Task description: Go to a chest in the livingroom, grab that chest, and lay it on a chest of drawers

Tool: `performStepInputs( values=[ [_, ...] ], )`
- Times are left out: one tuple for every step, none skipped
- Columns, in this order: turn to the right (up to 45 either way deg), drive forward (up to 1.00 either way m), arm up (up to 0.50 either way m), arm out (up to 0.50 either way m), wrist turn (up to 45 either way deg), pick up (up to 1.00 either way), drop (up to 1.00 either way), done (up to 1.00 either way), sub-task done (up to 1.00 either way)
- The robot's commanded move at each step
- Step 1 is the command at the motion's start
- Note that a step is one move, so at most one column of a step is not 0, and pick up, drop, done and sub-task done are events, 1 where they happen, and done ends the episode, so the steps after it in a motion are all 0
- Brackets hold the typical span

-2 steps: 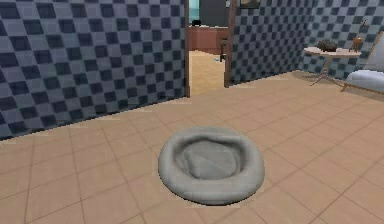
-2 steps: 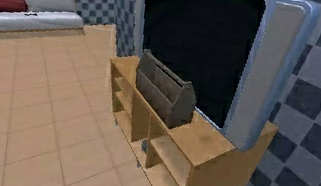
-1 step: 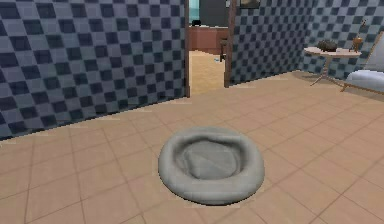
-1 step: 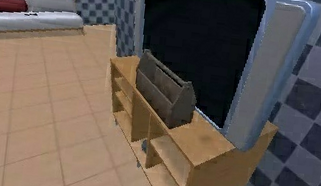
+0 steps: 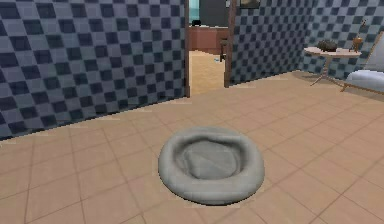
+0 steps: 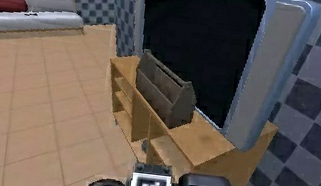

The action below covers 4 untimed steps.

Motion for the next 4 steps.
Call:
performStepInputs(
  values=[
    [0.0, 0.0, 0.0, 0.5, 0.0, 0.0, 0.0, 0.0, 0.0],
    [0.0, 0.0, 0.0, 0.0, 45.0, 0.0, 0.0, 0.0, 0.0],
    [0.0, 0.0, 0.0, 0.0, 45.0, 0.0, 0.0, 0.0, 0.0],
    [0.0, 0.0, 0.0, 0.0, 45.0, 0.0, 0.0, 0.0, 0.0]
  ],
)
